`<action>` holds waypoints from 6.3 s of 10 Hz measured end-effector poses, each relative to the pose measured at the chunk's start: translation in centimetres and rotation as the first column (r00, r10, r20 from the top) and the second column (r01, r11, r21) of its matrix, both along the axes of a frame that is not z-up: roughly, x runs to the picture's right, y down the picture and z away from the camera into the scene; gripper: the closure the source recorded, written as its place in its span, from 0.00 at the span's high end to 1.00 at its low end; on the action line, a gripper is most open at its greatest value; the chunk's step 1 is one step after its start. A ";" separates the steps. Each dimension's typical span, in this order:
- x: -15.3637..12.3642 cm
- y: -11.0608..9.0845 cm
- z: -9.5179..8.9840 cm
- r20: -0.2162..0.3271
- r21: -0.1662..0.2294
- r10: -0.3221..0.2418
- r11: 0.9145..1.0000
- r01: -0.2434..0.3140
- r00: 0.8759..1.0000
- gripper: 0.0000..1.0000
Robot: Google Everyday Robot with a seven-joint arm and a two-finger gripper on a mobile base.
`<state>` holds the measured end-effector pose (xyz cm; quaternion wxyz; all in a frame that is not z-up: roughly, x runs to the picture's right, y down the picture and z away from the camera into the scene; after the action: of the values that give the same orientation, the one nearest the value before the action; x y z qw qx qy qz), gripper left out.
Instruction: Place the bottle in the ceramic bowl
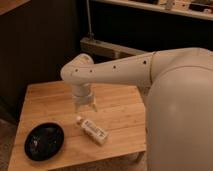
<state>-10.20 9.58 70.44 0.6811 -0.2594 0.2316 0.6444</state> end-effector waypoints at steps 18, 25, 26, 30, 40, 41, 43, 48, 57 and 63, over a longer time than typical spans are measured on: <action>0.0 0.0 0.0 0.000 0.000 0.000 1.000 0.000 1.000 0.65; 1.1 4.7 4.1 0.146 0.089 -0.047 0.995 0.034 0.988 0.65; 1.2 5.7 4.8 0.170 0.103 -0.067 0.993 0.050 0.983 0.65; 1.5 8.4 6.9 0.201 0.098 -0.123 0.990 0.105 0.972 0.65; 2.3 12.1 9.5 0.162 -0.021 -0.154 0.987 0.160 0.975 0.13; 2.2 12.0 9.5 0.160 -0.034 -0.134 0.989 0.141 0.978 0.04; 2.1 10.8 9.0 0.181 -0.050 -0.049 0.997 0.059 0.982 0.00; -5.2 7.7 5.9 0.324 -0.122 0.114 0.990 -0.078 0.939 0.00; -15.1 9.8 0.4 0.599 -0.190 0.104 0.982 0.015 0.794 0.52; -18.6 11.9 -1.6 0.686 -0.234 0.089 0.967 0.104 0.722 0.62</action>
<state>-28.84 21.48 68.80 0.6813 -0.5655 0.0431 0.4627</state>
